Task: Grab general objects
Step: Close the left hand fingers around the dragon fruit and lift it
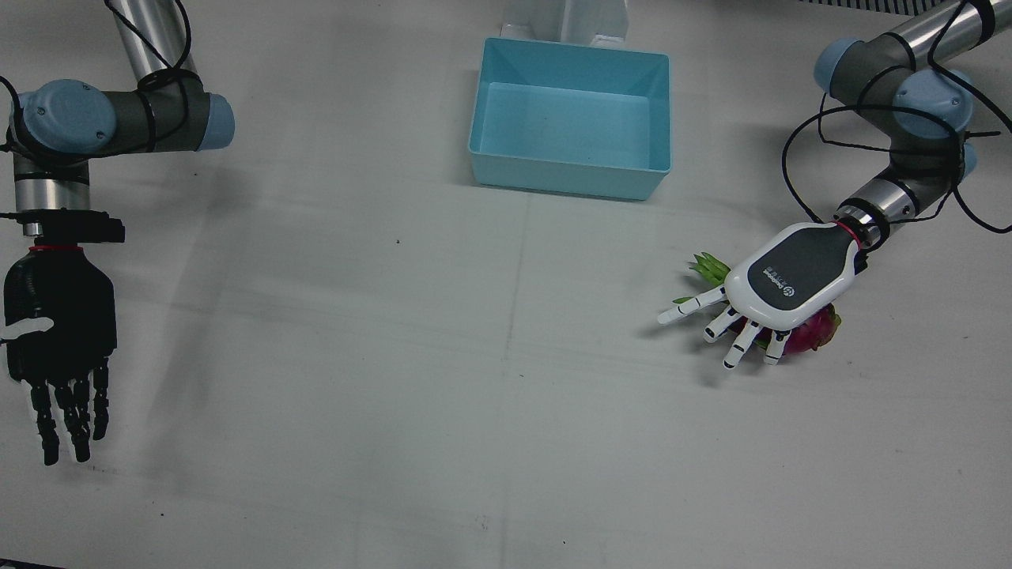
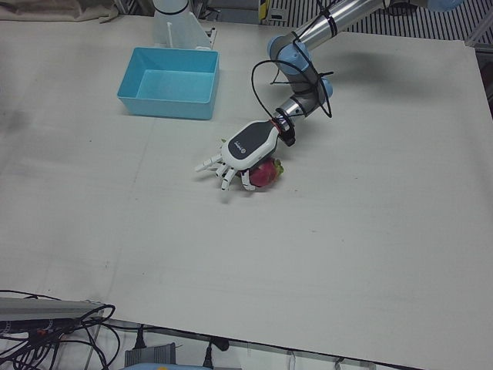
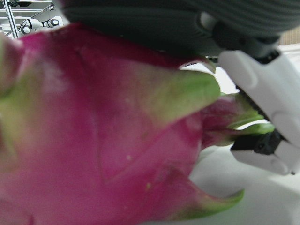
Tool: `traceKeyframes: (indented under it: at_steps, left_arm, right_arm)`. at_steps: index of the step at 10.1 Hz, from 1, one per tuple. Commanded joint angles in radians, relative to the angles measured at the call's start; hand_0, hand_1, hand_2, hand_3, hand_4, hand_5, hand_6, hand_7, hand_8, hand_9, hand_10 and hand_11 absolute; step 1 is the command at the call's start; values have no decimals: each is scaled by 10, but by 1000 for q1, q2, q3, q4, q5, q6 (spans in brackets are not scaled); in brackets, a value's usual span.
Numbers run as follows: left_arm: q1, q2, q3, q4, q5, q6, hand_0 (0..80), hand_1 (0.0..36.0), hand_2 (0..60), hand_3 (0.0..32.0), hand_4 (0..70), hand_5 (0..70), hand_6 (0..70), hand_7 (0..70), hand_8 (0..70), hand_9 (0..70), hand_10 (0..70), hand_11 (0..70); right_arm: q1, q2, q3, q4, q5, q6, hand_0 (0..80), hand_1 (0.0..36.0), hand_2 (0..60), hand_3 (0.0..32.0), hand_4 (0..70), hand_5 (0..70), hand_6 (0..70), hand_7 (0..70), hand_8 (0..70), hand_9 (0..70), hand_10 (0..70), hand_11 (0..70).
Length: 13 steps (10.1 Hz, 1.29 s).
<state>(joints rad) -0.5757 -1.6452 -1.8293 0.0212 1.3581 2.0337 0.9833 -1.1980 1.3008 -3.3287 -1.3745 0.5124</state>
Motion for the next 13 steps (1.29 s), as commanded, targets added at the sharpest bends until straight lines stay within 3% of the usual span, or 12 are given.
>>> traceKeyframes:
  at_steps: [1,2,3,4,6,7,9,10,12,13]
  left_arm:
    - [-6,127,-16,-206,7,-9,800,360,600,0,644,489,700,700,700,700,700,700]
    - [-10,233,-40,-360,21,-23,800,360,600,0,700,486,700,700,700,700,700,700]
    - [-7,314,-124,-421,33,-65,775,360,600,0,700,503,700,700,700,700,700,700]
    - [-6,371,-225,-422,35,-117,800,360,600,0,700,540,700,700,700,700,700,700]
    - [-6,426,-306,-422,55,-281,800,360,600,0,700,540,700,700,700,700,700,700]
    - [-9,426,-311,-422,58,-402,800,360,600,0,700,540,700,700,700,700,700,700]
    - [-79,436,-317,-460,96,-765,800,360,600,0,700,540,700,700,700,700,700,700]
    - [-123,476,-312,-539,151,-919,800,360,600,0,700,540,700,700,700,700,700,700]
    - [-148,510,-305,-648,154,-1235,800,360,600,0,700,540,700,700,700,700,700,700]
    - [-145,528,-301,-696,156,-1318,800,360,600,0,700,540,700,700,700,700,700,700]
  right_arm:
    - [0,0,0,0,0,0,0,0,0,0,0,0,0,0,0,0,0,0]
    - [0,0,0,0,0,0,0,0,0,0,0,0,0,0,0,0,0,0]
    - [0,0,2,0,0,0,0,0,0,0,0,0,0,0,0,0,0,0]
    - [0,0,0,0,0,0,0,0,0,0,0,0,0,0,0,0,0,0]
    - [0,0,2,0,0,0,0,0,0,0,0,0,0,0,0,0,0,0]
    - [0,0,0,0,0,0,0,0,0,0,0,0,0,0,0,0,0,0]
    - [0,0,0,0,0,0,0,0,0,0,0,0,0,0,0,0,0,0]
    - [0,0,0,0,0,0,0,0,0,0,0,0,0,0,0,0,0,0]
    - [0,0,2,0,0,0,0,0,0,0,0,0,0,0,0,0,0,0]
    - [0,0,0,0,0,0,0,0,0,0,0,0,0,0,0,0,0,0]
